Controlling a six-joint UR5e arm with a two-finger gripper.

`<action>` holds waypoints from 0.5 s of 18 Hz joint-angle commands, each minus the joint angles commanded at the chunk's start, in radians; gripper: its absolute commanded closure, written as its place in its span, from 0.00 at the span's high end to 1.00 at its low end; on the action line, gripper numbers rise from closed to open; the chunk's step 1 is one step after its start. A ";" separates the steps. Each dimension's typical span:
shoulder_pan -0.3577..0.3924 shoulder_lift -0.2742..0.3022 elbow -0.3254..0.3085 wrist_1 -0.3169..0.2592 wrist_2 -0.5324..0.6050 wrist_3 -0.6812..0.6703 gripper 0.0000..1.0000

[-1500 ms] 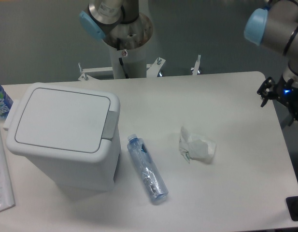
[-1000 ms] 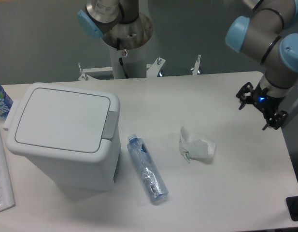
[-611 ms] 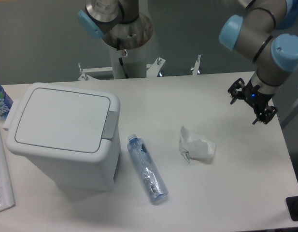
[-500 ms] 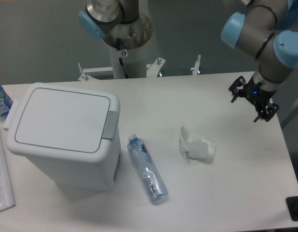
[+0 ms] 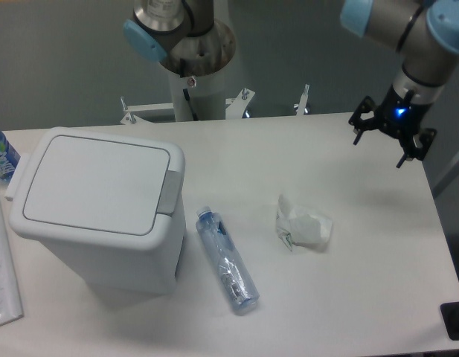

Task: Open the trash can
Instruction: 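Raise the gripper and swing it toward the white trash can, then lower the open gripper onto the grey button on the lid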

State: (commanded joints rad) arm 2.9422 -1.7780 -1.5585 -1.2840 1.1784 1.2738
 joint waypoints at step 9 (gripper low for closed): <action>-0.210 0.071 0.015 0.002 -0.101 -0.382 1.00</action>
State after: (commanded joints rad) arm 2.7321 -1.7075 -1.5432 -1.2824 1.0771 0.8916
